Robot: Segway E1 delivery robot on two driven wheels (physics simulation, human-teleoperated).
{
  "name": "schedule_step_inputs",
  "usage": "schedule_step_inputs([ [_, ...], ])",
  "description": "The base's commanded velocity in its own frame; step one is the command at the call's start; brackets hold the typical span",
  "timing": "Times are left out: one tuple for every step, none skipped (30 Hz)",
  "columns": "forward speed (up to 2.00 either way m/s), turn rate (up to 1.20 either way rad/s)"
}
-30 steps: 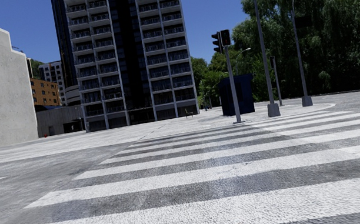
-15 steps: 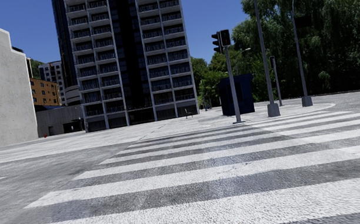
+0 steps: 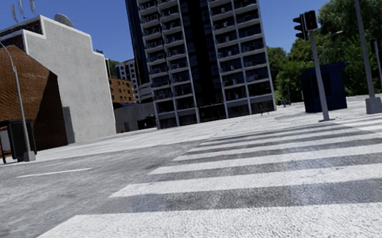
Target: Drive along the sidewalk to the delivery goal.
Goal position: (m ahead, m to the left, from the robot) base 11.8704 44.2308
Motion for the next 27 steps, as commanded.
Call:
schedule_step_inputs([
  [0.00,1.20],
  [0.00,1.20],
  [0.00,1.20],
  [0.00,1.20],
  [0.00,1.20],
  [0.00,1.20],
  [0.00,1.20],
  [0.00,1.20],
  [0.00,1.20],
  [0.00,1.20],
  [0.00,1.20],
  [0.00,1.20],
  [0.00,1.20],
  [0.00,1.20],
  [0.00,1.20],
  [0.00,1.20],
  [0.00,1.20],
  [0.00,1.20],
  [0.00,1.20],
  [0.00,1.20],
  [0.00,1.20],
  [0.00,1.20],
  [0.00,1.20],
  [0.00,1.20],
  [0.00,1.20],
  [0.00,1.20],
  [0.00,1.20],
])
